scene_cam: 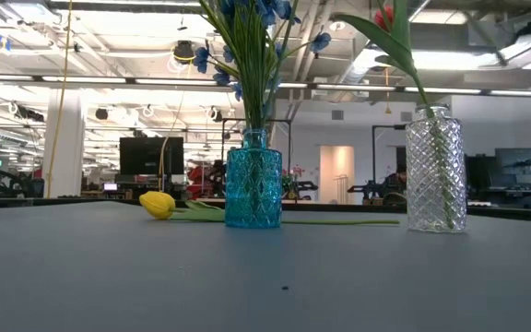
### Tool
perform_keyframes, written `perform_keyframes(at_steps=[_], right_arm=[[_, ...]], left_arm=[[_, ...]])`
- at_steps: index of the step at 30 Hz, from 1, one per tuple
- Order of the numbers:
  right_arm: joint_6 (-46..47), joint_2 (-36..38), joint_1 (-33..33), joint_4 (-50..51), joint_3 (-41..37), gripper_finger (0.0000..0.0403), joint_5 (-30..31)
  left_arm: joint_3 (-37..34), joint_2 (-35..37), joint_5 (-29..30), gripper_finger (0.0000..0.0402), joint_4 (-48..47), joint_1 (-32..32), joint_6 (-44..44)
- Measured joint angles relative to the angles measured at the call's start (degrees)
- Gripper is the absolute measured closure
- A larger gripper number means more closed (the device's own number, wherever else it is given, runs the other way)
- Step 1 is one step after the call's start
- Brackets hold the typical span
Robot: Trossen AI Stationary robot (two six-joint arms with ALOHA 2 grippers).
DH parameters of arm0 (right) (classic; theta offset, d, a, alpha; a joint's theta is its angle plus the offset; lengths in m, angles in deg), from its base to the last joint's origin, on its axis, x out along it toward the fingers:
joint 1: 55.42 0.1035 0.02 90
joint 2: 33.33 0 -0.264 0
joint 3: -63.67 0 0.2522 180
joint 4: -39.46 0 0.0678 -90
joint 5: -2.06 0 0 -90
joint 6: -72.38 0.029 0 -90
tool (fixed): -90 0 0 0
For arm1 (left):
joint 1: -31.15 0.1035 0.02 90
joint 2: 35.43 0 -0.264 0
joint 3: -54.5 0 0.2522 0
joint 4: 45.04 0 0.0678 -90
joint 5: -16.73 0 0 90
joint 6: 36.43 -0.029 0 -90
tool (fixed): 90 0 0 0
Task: Sort flowers into vase by color
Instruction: Put the red flower into the transparent vase
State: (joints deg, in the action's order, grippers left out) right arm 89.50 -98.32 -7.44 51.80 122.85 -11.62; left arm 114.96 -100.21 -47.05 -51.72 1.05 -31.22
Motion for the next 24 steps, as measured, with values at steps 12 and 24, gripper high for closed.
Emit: perform_keyframes(at_steps=[12,24], right_arm=[[-35.34,-0.99,-3.38,-39.15,-8.93,0.0388,-21.54],[-50.50,-0.90,-4.33,-62.27,-20.46,0.0388,-14.85]], left_arm=[[0.00,0.00,-0.06,0.0237,0.13,0.00,0.09],[0.00,0.00,-0.49,0.0237,-1.04,0.00,0.68]])
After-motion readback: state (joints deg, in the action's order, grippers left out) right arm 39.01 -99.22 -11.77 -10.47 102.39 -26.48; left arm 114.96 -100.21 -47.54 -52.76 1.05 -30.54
